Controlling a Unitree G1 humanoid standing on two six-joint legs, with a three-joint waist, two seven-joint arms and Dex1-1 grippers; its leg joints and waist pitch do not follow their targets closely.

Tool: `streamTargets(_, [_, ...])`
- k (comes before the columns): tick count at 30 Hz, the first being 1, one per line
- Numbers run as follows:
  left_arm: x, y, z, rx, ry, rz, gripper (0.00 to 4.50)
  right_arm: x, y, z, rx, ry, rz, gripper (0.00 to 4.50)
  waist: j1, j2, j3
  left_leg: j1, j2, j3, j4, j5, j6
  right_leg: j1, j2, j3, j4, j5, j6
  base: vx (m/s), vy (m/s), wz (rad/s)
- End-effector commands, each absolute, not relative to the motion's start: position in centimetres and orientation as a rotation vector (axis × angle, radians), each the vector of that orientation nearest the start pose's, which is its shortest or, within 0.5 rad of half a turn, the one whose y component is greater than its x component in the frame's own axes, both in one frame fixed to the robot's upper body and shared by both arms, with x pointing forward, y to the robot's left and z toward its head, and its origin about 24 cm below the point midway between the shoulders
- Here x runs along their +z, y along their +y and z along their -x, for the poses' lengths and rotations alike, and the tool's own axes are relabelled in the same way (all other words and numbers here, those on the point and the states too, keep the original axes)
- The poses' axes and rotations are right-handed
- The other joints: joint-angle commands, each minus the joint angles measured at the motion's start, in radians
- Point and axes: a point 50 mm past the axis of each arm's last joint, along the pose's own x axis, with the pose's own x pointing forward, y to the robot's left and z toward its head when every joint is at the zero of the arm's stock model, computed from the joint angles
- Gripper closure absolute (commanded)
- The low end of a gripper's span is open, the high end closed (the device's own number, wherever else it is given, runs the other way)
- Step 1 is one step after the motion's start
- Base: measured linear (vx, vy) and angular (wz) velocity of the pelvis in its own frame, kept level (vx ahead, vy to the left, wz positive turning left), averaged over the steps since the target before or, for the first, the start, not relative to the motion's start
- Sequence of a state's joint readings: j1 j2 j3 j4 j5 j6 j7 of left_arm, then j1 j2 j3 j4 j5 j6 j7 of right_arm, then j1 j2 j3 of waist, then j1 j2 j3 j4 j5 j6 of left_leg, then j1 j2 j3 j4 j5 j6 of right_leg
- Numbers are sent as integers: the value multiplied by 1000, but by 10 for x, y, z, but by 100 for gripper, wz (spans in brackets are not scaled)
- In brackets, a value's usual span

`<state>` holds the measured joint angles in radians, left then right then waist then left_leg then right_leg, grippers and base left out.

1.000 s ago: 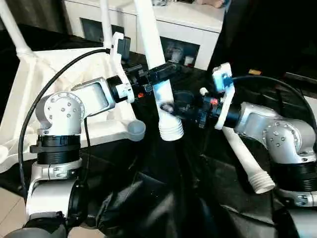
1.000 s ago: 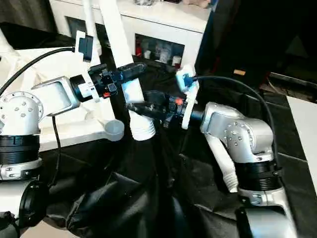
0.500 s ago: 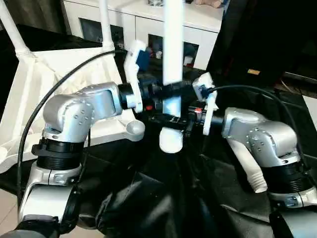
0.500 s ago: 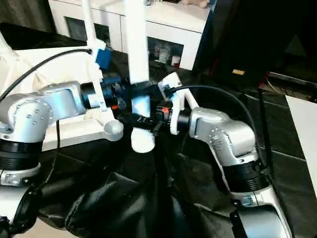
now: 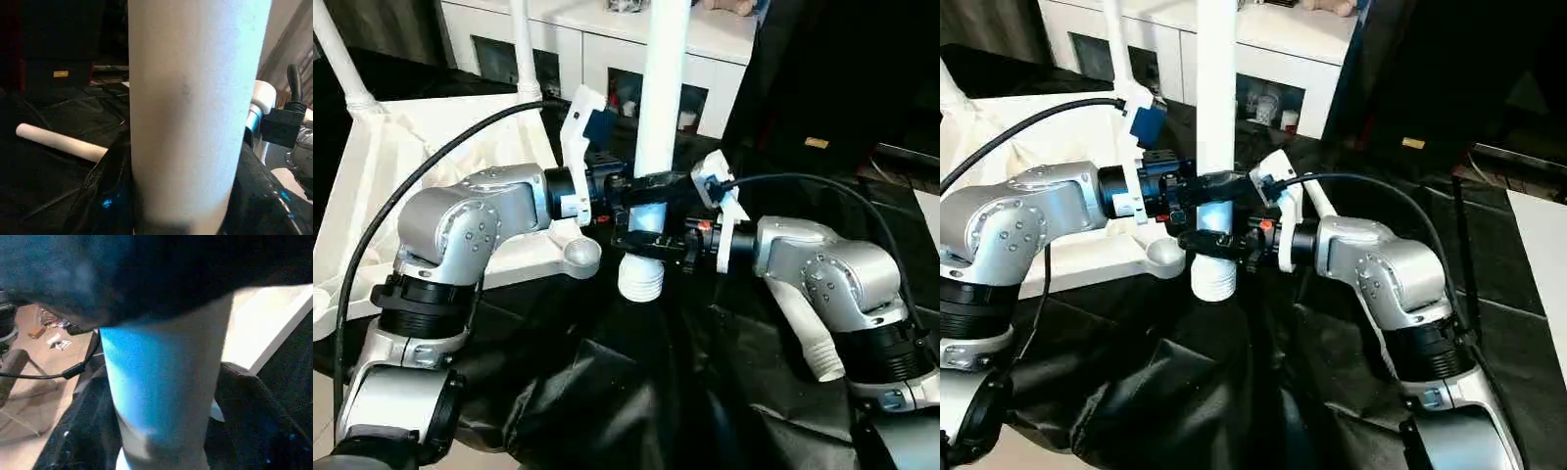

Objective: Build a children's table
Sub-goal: Pick table leg, then move to table

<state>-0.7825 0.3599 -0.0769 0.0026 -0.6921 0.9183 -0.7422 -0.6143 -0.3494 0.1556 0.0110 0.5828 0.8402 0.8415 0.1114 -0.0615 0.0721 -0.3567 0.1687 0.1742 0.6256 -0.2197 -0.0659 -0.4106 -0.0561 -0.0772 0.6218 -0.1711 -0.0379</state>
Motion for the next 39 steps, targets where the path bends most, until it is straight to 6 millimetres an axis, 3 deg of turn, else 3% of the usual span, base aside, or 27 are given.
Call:
streamTargets(1, [206,89,-313,-1240,167,141,261,141,-95,-301,1236,349,-157,202,-1,21,-75,4,61,-25,-81,-76,-33,66,-96,63,-69,-213,-159,0,0,0])
streamTargets(11, [206,92,-317,-1186,153,118,261,139,-96,-303,1203,343,-153,256,0,24,-76,5,61,-25,-80,-78,-37,66,-97,63,-68,-202,-168,0,0,0])
streamTargets(12, [204,94,-318,-1165,175,142,205,139,-96,-304,1196,336,-151,262,-1,23,-77,5,61,-25,-80,-78,-39,66,-96,63,-67,-198,-168,0,0,0])
streamTargets(17, [198,103,-323,-1077,193,127,174,140,-94,-306,1150,279,-168,264,0,19,-76,4,60,-26,-80,-76,-38,67,-98,63,-70,-216,-158,0,0,0])
streamTargets(19, [196,106,-323,-1072,193,143,148,141,-93,-307,1123,247,-187,264,-2,21,-77,4,61,-26,-81,-78,-43,65,-98,63,-70,-225,-154,0,0,0])
streamTargets(23, [194,113,-322,-1038,182,143,143,139,-95,-310,1030,211,-206,264,-4,25,-76,5,61,-26,-83,-79,-47,63,-97,63,-68,-214,-153,0,0,0])
streamTargets(24, [193,118,-323,-996,161,146,110,138,-99,-314,940,183,-203,264,-4,27,-76,5,62,-27,-83,-80,-55,62,-98,63,-67,-208,-155,0,0,0])
streamTargets(25, [193,118,-323,-996,161,146,107,138,-99,-314,940,183,-203,264,-5,26,-77,6,61,-26,-84,-82,-57,62,-96,63,-68,-206,-155,0,0,0])
streamTargets(27, [192,125,-327,-905,125,122,98,136,-107,-319,821,152,-186,264,-5,32,-77,8,60,-26,-84,-91,-61,63,-96,63,-69,-207,-151,0,0,0])
streamTargets(29, [190,136,-330,-781,75,96,98,136,-117,-325,675,92,-132,264,-9,30,-76,6,59,-26,-85,-101,-68,63,-93,63,-70,-209,-137,0,0,0])
streamTargets(30, [182,156,-332,-545,8,60,98,135,-132,-327,494,55,-97,264,-10,36,-75,5,60,-27,-85,-98,-75,62,-93,64,-70,-210,-128,0,0,0])
streamTargets(31, [181,159,-332,-515,-2,51,98,135,-134,-327,474,50,-91,264,-15,31,-74,3,61,-28,-86,-101,-77,65,-92,63,-74,-212,-117,0,0,0])
streamTargets(33, [170,172,-327,-374,-25,34,98,135,-143,-324,354,2,-40,264,-17,31,-77,6,57,-26,-86,-106,-70,65,-89,63,-74,-228,-99,0,0,0])
streamTargets(36, [137,181,-308,-237,-19,13,98,121,-148,-307,254,-14,24,264,-26,32,-76,1,60,-26,-88,-94,-50,66,-87,63,-72,-173,-102,0,0,0])
streamTargets(38, [137,181,-308,-237,-19,13,98,121,-148,-307,254,-14,24,264,-28,32,-78,3,59,-25,-88,-100,-34,64,-86,63,-74,-173,-101,0,0,0])
streamTargets(39, [124,179,-300,-207,-12,-26,98,112,-145,-299,259,-1,13,264,-29,32,-77,2,58,-27,-89,-105,-23,64,-85,63,-74,-178,-106,0,0,0])
